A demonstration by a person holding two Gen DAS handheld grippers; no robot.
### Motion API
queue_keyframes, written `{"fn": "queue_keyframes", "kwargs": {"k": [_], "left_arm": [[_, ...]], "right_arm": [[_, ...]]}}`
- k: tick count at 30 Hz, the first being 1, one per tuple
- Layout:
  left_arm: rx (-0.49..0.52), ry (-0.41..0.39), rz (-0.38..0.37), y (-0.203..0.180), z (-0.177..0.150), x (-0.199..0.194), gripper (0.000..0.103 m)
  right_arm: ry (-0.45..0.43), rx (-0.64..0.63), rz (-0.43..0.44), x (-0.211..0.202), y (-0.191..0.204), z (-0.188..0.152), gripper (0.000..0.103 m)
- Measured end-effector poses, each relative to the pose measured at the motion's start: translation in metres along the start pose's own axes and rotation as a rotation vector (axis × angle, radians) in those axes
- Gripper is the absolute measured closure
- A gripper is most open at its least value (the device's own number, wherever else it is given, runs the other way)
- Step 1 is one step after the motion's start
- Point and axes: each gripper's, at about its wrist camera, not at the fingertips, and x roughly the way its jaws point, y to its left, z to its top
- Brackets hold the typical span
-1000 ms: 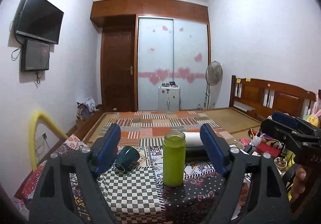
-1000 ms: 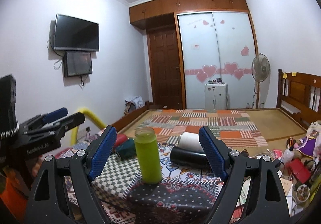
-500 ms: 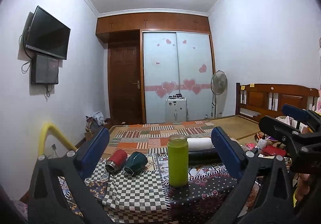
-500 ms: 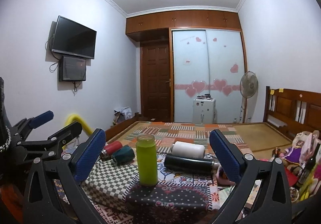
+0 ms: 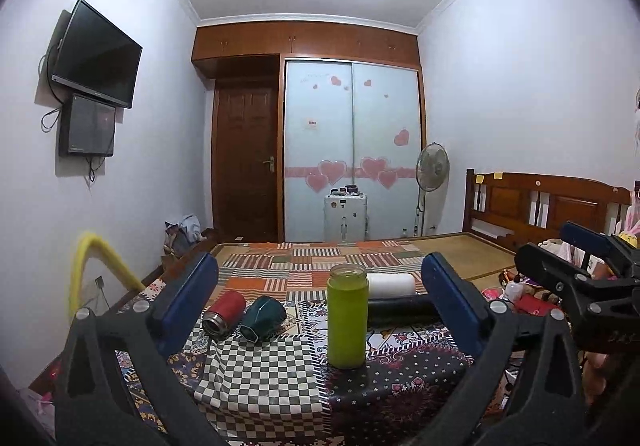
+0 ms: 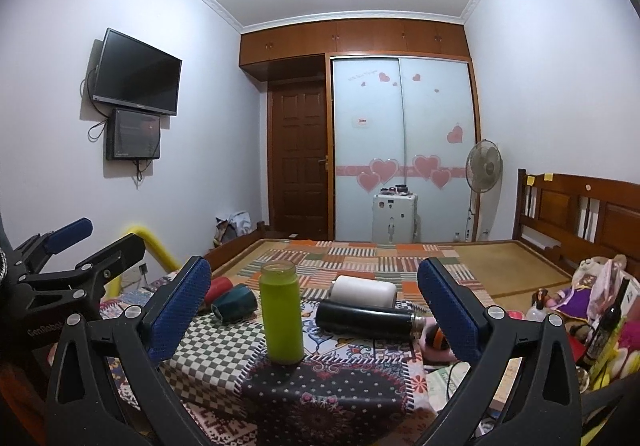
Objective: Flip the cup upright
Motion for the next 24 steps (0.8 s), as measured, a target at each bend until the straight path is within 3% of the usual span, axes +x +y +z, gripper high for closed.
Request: {"fn": "queue_keyframes", "kwargs": {"k": [24], "left_arm": [[-0.013,0.007,-0.012,0.0027,0.0004,0.0003,0.0]], "right_arm": [[-0.005,-0.007,-0.003,-0.0008,0.0021,0.0046,0.0]]}}
